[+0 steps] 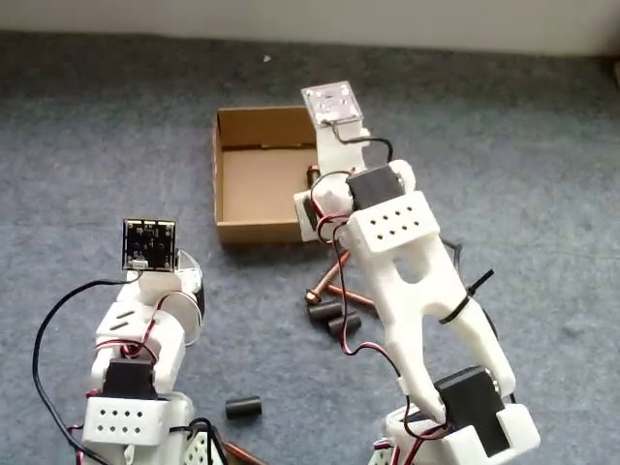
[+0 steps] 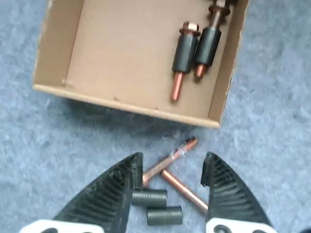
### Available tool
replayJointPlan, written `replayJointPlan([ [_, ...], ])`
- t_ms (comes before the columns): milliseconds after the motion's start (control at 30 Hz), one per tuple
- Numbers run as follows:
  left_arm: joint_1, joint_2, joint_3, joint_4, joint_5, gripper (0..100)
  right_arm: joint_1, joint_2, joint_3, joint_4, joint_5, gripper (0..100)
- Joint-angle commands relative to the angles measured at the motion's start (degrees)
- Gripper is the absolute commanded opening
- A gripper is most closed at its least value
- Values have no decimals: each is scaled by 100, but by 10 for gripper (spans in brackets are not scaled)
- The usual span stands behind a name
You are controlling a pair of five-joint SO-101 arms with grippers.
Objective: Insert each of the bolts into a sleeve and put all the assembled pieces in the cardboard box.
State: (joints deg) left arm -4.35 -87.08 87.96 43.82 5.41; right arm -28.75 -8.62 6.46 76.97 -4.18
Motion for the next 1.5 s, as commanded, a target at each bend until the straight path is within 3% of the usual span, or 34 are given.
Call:
replayJointPlan([
  [0, 40, -31, -66, -132, -53, 21, -31, -286, -242, 734, 18, 190],
  [167, 40, -31, -75, -132, -53, 21, -31, -286, -189, 1437, -44, 190],
  [367, -84, -31, -92, -132, -53, 21, -303, -321, 769, 1481, -1257, 190],
  [667, -233, -31, -101, -132, -53, 21, -541, -286, 2097, 92, -2462, 190],
  [1033, -233, -31, -110, -132, -53, 21, -215, -286, 3178, -1165, -2549, 91],
  [1467, -233, -31, -110, -132, -53, 21, -215, -277, 3644, -1147, -2549, 91],
])
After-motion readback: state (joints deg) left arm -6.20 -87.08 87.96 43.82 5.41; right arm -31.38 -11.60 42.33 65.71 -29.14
